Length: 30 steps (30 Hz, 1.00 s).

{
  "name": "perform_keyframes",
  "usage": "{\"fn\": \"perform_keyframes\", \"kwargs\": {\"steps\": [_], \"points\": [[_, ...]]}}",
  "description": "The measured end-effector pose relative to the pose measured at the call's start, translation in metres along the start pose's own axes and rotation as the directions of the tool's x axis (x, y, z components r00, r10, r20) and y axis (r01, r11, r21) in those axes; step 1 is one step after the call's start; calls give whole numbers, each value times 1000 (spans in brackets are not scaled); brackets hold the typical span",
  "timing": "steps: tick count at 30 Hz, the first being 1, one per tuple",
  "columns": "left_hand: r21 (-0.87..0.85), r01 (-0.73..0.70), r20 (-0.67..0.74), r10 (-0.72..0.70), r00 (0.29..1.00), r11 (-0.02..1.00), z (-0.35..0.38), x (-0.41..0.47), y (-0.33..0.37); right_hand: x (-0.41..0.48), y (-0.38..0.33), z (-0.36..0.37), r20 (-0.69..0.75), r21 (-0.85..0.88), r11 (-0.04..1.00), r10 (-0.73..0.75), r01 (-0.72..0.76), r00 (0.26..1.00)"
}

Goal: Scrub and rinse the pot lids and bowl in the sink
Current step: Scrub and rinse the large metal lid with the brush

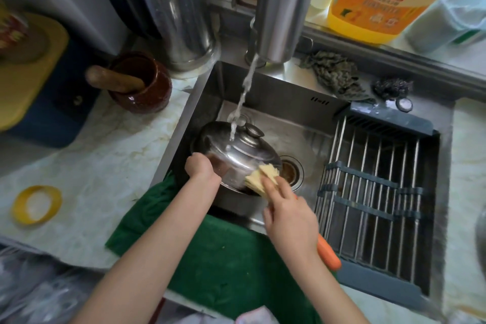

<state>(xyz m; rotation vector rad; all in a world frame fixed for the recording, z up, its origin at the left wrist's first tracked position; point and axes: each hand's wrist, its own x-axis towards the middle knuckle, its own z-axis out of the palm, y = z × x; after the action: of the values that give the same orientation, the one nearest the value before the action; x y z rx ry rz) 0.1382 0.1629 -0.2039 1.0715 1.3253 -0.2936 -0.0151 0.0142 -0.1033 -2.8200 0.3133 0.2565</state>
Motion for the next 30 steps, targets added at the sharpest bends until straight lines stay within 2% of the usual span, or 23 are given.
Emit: {"fn": "perform_keyframes", "kwargs": {"steps": [2,4,6,9,10,13,15,17,19,21,23,24,26,28,30], "points": [[1,28,-5,-28,1000,1000,-1,-51,17,14,23,4,89,12,984,176,-178,980],[4,24,-34,-24,999,1000,-1,-75,20,20,25,7,139,82,953,278,-291,950],[8,30,-39,-30,999,1000,-1,-81,20,12,6,2,77,107,960,252,-259,965],[15,84,-17,-84,996,996,2,-81,21,-14,-10,-2,-1,50,996,76,-76,997],[23,93,-23,-92,995,995,3,-81,22,-15,-5,-3,11,32,996,85,-85,996],[47,95,-35,-93,995,994,4,-84,22,2,28,-10,49,65,945,318,-320,947],[32,99,-24,-98,995,995,3,-88,22,15,38,-18,-4,153,924,355,-350,935],[17,103,-41,-102,994,995,2,-87,18,29,30,-22,-28,192,939,295,-285,955],[5,85,0,-85,996,996,-1,-87,14,41,6,-23,16,192,961,198,-198,980],[36,17,41,-18,999,999,0,-73,5,45,-20,-23,43,127,992,-28,23,999],[100,-66,94,57,994,993,1,-69,1,49,-30,-17,47,39,973,-229,227,972],[103,-77,138,62,988,992,2,-74,1,55,-29,-15,67,29,974,-225,223,972],[114,-121,203,97,974,986,3,-87,3,68,-21,-10,83,75,993,-102,96,991],[217,-192,243,138,960,957,3,-90,2,75,-17,-7,63,168,985,-45,34,997],[313,-251,281,163,946,916,2,-84,3,72,-24,-9,30,168,970,-183,176,983]]}}
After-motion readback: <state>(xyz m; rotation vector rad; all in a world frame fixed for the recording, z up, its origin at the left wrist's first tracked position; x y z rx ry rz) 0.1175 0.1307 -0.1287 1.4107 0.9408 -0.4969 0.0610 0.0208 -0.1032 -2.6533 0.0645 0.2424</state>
